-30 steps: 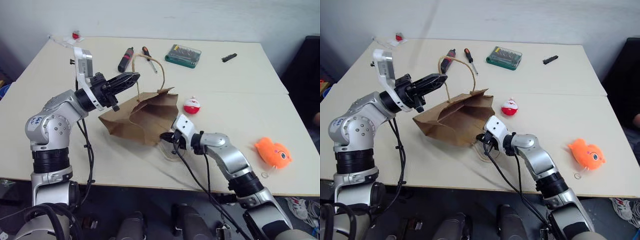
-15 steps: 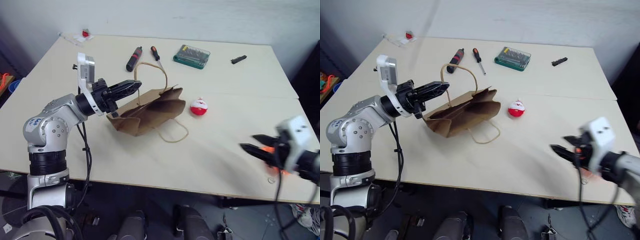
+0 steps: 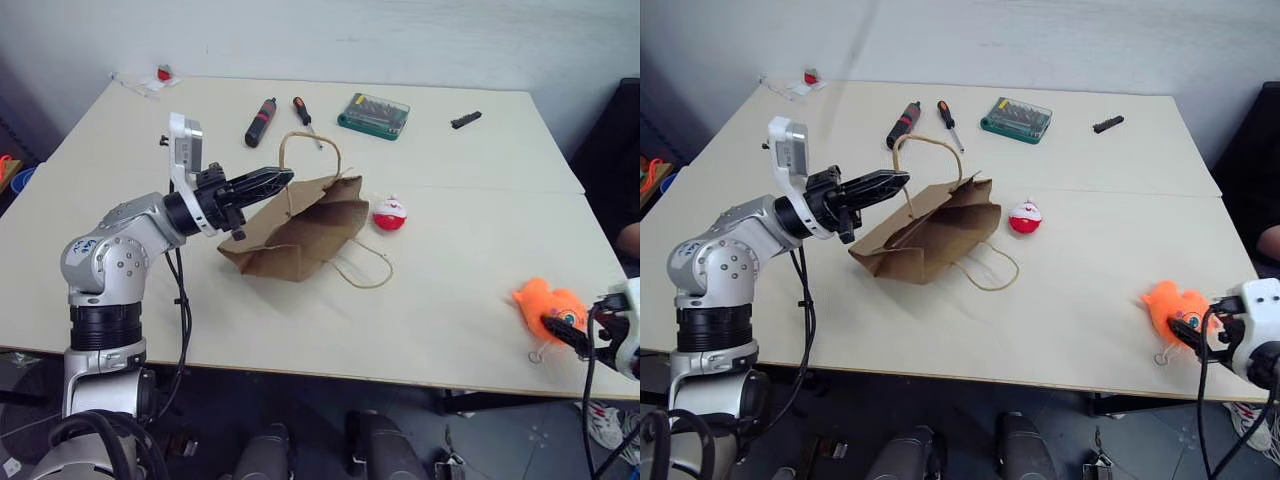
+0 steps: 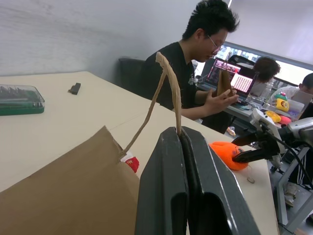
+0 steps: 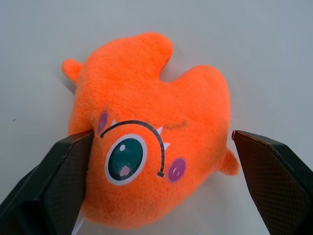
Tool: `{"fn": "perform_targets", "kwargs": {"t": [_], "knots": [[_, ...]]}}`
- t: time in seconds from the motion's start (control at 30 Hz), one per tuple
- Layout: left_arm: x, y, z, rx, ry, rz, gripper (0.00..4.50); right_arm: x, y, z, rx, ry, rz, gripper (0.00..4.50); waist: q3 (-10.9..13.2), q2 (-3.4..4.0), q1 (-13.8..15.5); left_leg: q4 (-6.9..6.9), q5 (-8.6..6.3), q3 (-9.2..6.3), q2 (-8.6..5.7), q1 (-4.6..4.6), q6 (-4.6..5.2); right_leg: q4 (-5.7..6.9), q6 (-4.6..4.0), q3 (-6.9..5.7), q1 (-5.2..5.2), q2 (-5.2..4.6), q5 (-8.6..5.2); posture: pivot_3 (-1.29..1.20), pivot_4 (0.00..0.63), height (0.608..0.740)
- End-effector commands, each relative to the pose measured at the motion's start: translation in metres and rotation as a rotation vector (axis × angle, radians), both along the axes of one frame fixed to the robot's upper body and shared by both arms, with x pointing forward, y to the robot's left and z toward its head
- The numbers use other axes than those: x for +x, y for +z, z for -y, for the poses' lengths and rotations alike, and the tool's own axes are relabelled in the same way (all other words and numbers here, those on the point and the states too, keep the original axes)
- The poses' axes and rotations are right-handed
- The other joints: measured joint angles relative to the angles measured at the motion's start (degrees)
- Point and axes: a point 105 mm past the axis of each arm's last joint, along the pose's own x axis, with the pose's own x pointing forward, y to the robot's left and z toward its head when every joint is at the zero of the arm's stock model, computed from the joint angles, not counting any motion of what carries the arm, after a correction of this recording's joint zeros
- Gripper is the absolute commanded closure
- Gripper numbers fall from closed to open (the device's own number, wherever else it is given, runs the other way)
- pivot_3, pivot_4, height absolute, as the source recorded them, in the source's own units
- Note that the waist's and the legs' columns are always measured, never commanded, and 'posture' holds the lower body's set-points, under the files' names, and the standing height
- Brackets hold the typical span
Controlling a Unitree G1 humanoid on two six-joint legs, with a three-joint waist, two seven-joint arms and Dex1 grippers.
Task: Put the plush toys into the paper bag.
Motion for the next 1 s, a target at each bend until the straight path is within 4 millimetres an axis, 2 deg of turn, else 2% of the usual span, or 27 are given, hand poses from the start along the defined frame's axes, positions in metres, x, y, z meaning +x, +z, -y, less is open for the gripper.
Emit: {"fn": "perform_targets", "kwargs": {"t": [0.03, 0.2, 0.3, 0.4, 0.43, 0.5, 0.63, 0.8, 0.93, 1.0], "knots": [[-0.006, 0.017, 0.002, 0.000, -0.017, 0.072, 4.50, -0.002, 0.000, 0.009, 0.007, -0.031, 0.009, 0.92, 0.00, 0.00, 0.05, 0.00, 0.00, 0.00, 0.00, 0.03, 0.01, -0.03, 0.01, 0.00, 0.05, 0.00, 0.01, 0.00, 0.150, 0.740], [-0.008, 0.017, 0.002, 0.004, -0.013, 0.077, 4.50, -0.009, 0.002, -0.003, 0.040, 0.047, -0.004, 2.54, 0.00, 0.00, 0.10, 0.00, -0.01, -0.01, 0.01, 0.06, 0.01, -0.05, 0.01, 0.00, 0.08, -0.01, 0.01, 0.00, 0.150, 0.740], [-0.009, 0.016, 0.000, 0.006, -0.007, 0.076, 4.50, -0.012, 0.011, -0.021, 0.078, 0.143, 0.004, 3.47, 0.00, 0.00, 0.12, -0.01, -0.02, -0.02, 0.01, 0.06, 0.01, -0.05, 0.01, 0.00, 0.08, 0.00, 0.01, 0.00, 0.150, 0.740], [-0.009, 0.016, -0.001, 0.008, -0.005, 0.076, 4.50, -0.010, 0.024, -0.049, 0.121, 0.266, 0.022, 4.23, 0.00, 0.00, -0.18, -0.03, -0.02, -0.03, 0.03, 0.08, 0.00, -0.05, 0.01, 0.01, 0.08, 0.00, 0.01, 0.00, 0.150, 0.740], [-0.009, 0.015, -0.001, 0.009, -0.005, 0.076, 4.50, -0.005, 0.036, -0.072, 0.159, 0.364, 0.054, 4.38, 0.01, 0.01, -0.23, -0.03, -0.02, -0.03, 0.04, 0.09, -0.01, -0.04, 0.01, 0.01, 0.08, 0.01, 0.01, 0.00, 0.150, 0.740], [-0.008, 0.017, 0.000, 0.013, -0.006, 0.079, 4.50, 0.001, 0.063, -0.121, 0.235, 0.577, 0.118, 4.46, 0.03, 0.04, -0.63, -0.04, -0.02, -0.01, 0.04, 0.13, -0.03, -0.02, 0.01, 0.04, 0.08, 0.01, 0.01, 0.00, 0.150, 0.740], [-0.009, 0.021, 0.005, -0.003, -0.021, 0.080, 4.50, 0.013, 0.096, -0.187, 0.306, 0.853, 0.173, 4.46, 0.06, 0.06, -1.20, -0.07, 0.00, -0.05, 0.06, 0.21, -0.11, 0.07, -0.02, 0.01, 0.08, 0.02, -0.01, 0.00, 0.150, 0.740], [-0.013, 0.018, 0.014, 0.003, -0.053, 0.077, 4.50, 0.039, 0.110, -0.241, 0.258, 1.020, 0.192, 4.46, 0.06, 0.06, -0.69, -0.09, -0.01, -0.13, 0.07, 0.01, -0.11, -0.10, -0.06, -0.08, -0.04, 0.01, -0.03, 0.00, 0.150, 0.740], [-0.014, 0.015, 0.015, 0.006, -0.056, 0.076, 4.50, 0.062, 0.113, -0.264, 0.202, 1.048, 0.188, 4.46, 0.06, 0.06, -0.12, 0.03, 0.00, -0.09, 0.03, -0.63, -0.05, -0.07, 0.00, -0.07, -0.65, -0.03, 0.00, 0.00, 0.150, 0.740], [-0.014, 0.013, 0.015, 0.010, -0.051, 0.078, 4.50, 0.071, 0.123, -0.276, 0.239, 1.065, 0.206, 4.46, 0.06, 0.06, -0.04, 0.05, 0.00, -0.10, 0.03, -0.81, -0.05, 0.18, -0.01, -0.10, -0.85, -0.03, 0.00, 0.00, 0.150, 0.740]]}}
